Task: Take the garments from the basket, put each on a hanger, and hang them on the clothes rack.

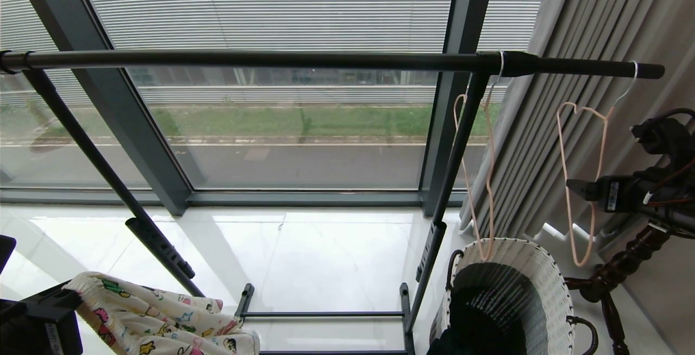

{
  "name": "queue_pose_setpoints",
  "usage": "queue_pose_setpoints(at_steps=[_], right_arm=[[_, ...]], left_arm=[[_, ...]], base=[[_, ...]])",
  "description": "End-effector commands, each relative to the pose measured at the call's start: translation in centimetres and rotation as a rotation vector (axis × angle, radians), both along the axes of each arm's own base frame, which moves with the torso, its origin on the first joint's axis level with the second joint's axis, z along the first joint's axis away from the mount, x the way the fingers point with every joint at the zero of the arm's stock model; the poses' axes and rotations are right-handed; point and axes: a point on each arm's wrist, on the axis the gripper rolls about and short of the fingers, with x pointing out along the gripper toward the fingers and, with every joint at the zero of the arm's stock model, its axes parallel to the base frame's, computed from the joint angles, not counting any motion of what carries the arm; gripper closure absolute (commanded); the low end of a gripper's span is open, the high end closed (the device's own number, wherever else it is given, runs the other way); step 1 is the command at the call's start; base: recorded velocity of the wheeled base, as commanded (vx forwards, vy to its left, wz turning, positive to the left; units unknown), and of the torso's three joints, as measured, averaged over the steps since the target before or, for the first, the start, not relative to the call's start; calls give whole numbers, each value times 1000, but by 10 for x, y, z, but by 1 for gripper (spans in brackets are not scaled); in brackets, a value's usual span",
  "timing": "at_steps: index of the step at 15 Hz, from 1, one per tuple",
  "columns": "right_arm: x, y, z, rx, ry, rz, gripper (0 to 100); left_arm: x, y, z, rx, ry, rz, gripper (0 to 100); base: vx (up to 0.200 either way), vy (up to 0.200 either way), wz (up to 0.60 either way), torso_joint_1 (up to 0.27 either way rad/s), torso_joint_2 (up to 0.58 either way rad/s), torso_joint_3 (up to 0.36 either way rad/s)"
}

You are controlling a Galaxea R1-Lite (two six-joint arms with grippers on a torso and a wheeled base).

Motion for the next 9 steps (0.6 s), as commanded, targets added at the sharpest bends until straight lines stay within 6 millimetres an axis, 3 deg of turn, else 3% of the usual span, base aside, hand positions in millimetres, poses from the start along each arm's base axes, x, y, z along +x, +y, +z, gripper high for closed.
queue_pose_setpoints(at_steps=[1, 9], right_arm=[[-1, 0, 2, 1, -7, 0, 0], [9, 12, -6, 19, -15, 36, 0]], left_arm=[[0, 0, 0, -1, 2, 1, 100], [0, 0, 1, 0, -4, 1, 100]], base=[[0, 0, 0, 0, 0, 0], [0, 0, 0, 0, 0, 0]])
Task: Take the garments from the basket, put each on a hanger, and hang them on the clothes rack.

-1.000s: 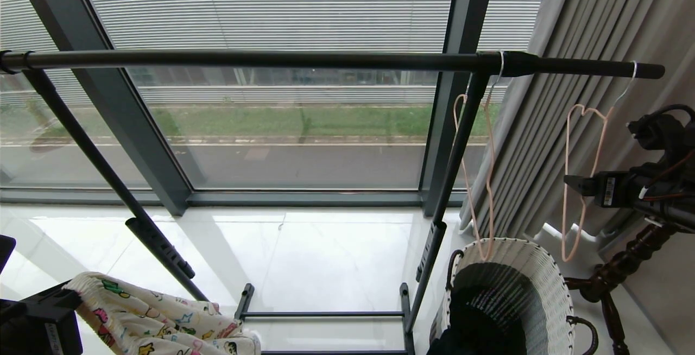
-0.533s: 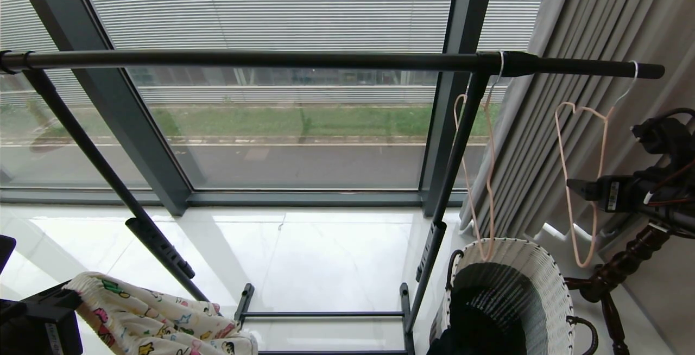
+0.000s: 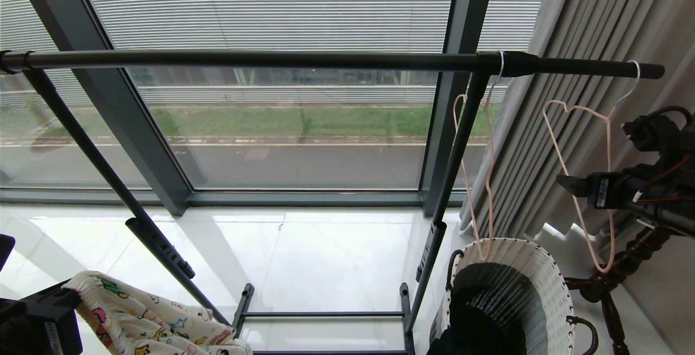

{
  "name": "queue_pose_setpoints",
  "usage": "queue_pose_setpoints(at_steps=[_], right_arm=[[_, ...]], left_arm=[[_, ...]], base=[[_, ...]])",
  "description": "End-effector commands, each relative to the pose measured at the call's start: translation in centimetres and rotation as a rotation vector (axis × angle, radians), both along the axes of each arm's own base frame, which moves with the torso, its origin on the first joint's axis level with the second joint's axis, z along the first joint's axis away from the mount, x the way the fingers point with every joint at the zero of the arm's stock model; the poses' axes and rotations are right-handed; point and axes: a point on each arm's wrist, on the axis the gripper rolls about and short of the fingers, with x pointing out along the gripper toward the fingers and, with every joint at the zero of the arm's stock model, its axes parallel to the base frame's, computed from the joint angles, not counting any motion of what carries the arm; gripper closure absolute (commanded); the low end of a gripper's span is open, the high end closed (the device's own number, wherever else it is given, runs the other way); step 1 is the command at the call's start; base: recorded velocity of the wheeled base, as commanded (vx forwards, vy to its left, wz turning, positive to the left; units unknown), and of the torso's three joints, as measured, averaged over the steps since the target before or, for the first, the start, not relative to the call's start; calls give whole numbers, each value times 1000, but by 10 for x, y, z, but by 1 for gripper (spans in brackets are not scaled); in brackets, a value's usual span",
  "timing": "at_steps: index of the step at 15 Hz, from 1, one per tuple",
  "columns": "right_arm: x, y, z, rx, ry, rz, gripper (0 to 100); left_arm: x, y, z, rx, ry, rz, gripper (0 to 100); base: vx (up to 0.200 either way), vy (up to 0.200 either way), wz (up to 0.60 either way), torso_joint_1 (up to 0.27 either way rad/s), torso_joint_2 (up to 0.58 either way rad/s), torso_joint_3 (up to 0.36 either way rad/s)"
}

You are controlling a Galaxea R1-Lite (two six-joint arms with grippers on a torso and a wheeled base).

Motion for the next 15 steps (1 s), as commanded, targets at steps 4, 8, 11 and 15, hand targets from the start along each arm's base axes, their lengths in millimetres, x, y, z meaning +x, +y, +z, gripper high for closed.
queue_pose_setpoints(at_steps=[4, 8, 11, 15], right_arm=[[7, 1, -7, 1, 14, 2, 100], [6, 1, -5, 2, 8, 2, 100], [5, 1, -5, 2, 5, 1, 100], [-4, 0, 7, 15, -41, -3, 100]], left_arm=[[0, 0, 1, 0, -2, 1, 100], [0, 0, 1, 2, -2, 0, 100], [0, 0, 1, 2, -2, 0, 100], [0, 0, 0, 1, -1, 0, 100]], base=[[0, 0, 0, 0, 0, 0], [0, 0, 0, 0, 0, 0], [0, 0, 0, 0, 0, 0], [0, 0, 0, 0, 0, 0]])
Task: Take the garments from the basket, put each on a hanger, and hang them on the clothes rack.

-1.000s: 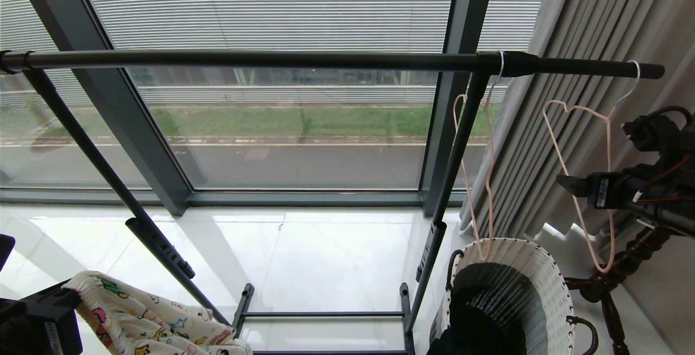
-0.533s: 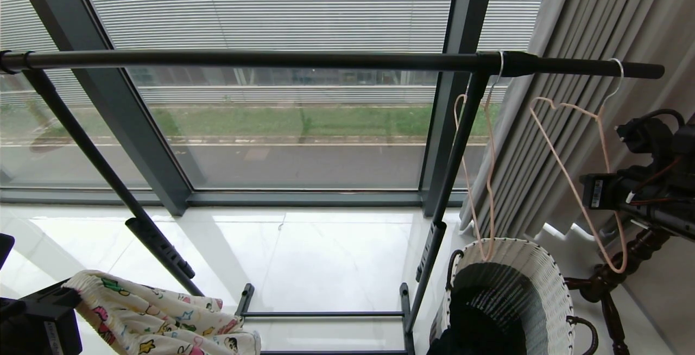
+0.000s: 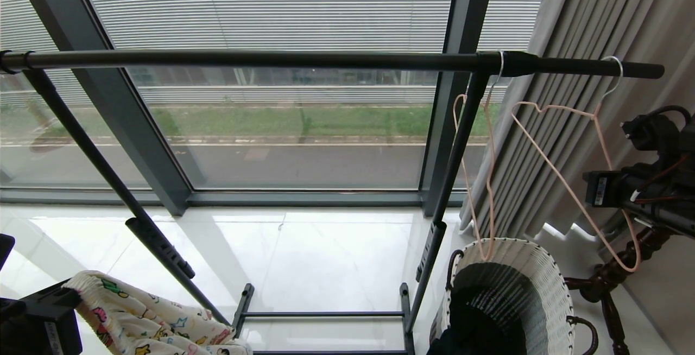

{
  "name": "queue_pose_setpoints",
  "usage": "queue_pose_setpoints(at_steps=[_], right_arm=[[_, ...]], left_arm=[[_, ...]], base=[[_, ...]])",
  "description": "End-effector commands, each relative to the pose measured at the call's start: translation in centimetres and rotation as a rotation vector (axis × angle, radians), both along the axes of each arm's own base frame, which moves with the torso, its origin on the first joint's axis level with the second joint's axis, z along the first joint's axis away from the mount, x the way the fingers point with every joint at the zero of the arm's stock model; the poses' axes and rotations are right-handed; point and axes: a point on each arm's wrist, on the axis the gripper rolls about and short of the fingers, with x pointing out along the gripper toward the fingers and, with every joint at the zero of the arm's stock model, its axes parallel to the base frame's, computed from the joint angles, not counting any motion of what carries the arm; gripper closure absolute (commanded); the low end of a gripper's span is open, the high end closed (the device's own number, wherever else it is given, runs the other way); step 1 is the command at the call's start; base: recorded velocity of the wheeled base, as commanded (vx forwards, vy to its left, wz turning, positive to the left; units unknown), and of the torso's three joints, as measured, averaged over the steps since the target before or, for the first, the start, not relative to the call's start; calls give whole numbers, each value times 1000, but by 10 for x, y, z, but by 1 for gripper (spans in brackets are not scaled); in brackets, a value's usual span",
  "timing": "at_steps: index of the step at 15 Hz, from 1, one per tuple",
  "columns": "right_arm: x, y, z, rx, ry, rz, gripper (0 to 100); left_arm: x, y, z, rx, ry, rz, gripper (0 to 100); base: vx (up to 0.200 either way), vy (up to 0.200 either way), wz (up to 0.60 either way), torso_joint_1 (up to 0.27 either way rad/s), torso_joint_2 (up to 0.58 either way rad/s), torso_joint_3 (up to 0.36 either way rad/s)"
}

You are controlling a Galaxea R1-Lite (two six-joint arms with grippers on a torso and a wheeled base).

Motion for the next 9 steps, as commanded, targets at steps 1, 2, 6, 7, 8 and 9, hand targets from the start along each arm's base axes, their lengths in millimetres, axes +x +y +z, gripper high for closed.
queue_pose_setpoints(at_steps=[1, 2, 6, 7, 8, 9], right_arm=[[-8, -1, 11, 15, -41, -2, 100], [-12, -1, 16, 21, -59, -3, 100], [-21, -2, 23, 26, -117, -2, 100], [-25, -3, 21, 25, -120, -2, 100], [-31, -3, 19, 25, -121, -2, 100], [-38, -4, 19, 26, -131, -2, 100]], left_arm=[[0, 0, 0, 0, 0, 1, 100], [0, 0, 0, 0, 0, 1, 100], [0, 0, 0, 0, -1, 1, 100], [0, 0, 0, 1, -3, 1, 100], [-2, 0, 1, 1, -12, 1, 100], [-3, 0, 1, 1, -13, 1, 100]], base=[[0, 0, 0, 0, 0, 0], [0, 0, 0, 0, 0, 0], [0, 0, 0, 0, 0, 0], [0, 0, 0, 0, 0, 0], [0, 0, 0, 0, 0, 0], [0, 0, 0, 0, 0, 0]])
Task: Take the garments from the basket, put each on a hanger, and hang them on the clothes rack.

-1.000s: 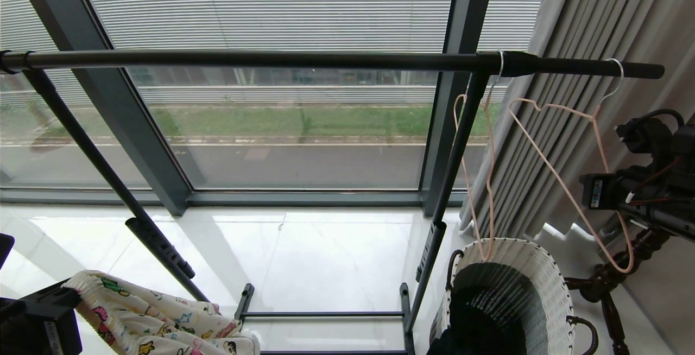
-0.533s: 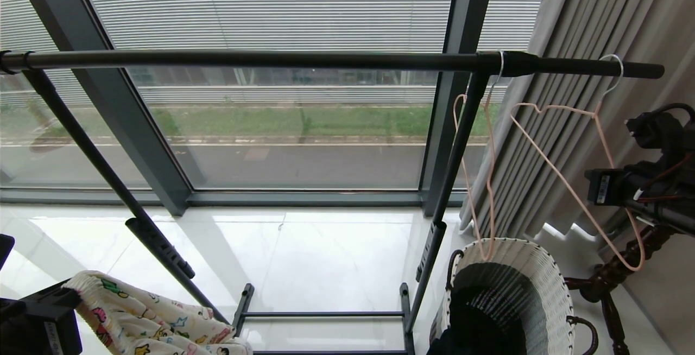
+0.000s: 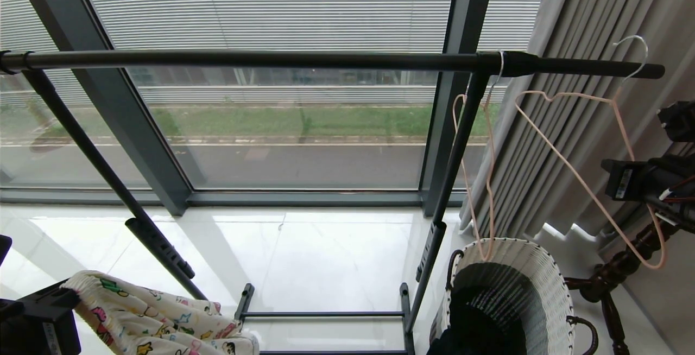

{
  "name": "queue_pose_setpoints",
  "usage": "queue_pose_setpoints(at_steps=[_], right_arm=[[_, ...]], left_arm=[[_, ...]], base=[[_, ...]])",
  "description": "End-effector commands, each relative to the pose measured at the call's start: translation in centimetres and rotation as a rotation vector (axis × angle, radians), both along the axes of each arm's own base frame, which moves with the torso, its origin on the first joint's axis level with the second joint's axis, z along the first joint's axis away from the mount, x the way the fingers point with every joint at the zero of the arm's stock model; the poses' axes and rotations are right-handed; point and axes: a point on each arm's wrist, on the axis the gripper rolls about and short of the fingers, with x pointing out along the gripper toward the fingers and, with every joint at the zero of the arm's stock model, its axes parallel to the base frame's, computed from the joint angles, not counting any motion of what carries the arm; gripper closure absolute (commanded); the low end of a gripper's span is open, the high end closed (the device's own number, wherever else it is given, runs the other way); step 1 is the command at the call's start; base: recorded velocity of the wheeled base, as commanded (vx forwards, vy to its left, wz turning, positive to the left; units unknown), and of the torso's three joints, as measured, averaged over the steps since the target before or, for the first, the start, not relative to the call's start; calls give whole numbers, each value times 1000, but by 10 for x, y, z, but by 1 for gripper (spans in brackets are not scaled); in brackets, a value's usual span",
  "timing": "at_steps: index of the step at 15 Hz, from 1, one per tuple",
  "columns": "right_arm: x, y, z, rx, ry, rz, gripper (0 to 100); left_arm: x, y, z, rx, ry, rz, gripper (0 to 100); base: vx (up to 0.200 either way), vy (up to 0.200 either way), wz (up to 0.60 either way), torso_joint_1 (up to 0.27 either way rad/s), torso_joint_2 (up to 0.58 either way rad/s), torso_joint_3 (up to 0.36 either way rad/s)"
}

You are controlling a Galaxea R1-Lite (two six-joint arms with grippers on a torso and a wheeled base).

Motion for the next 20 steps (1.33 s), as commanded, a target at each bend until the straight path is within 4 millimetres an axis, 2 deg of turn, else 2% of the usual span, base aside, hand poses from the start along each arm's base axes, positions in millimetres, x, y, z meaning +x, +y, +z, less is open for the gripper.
queue_pose_setpoints(at_steps=[1, 5, 8, 10, 13, 20], right_arm=[[-19, -1, 4, 3, -35, 6, 100], [-58, 3, 11, -10, -99, 56, 100], [-92, 5, -6, -62, -94, 114, 100], [-110, 8, -19, -90, -85, 164, 100], [-124, 9, -30, -112, -74, 199, 100], [-130, 7, -28, -117, -101, 200, 100]], left_arm=[[-2, 0, 0, 1, -7, 1, 100], [-1, 0, 1, 2, -7, 3, 100], [0, 1, 1, 17, -7, 26, 100], [0, 2, 0, 45, 3, 70, 100], [-1, 2, 0, 45, -2, 71, 100], [-1, 2, 1, 66, -4, 63, 100]], base=[[0, 0, 0, 0, 0, 0], [0, 0, 0, 0, 0, 0], [0, 0, 0, 0, 0, 0], [-200, 0, 0, 0, -2, 2], [-200, 0, 0, 4, 1, 1], [-200, 0, 0, -1, 1, 3]])
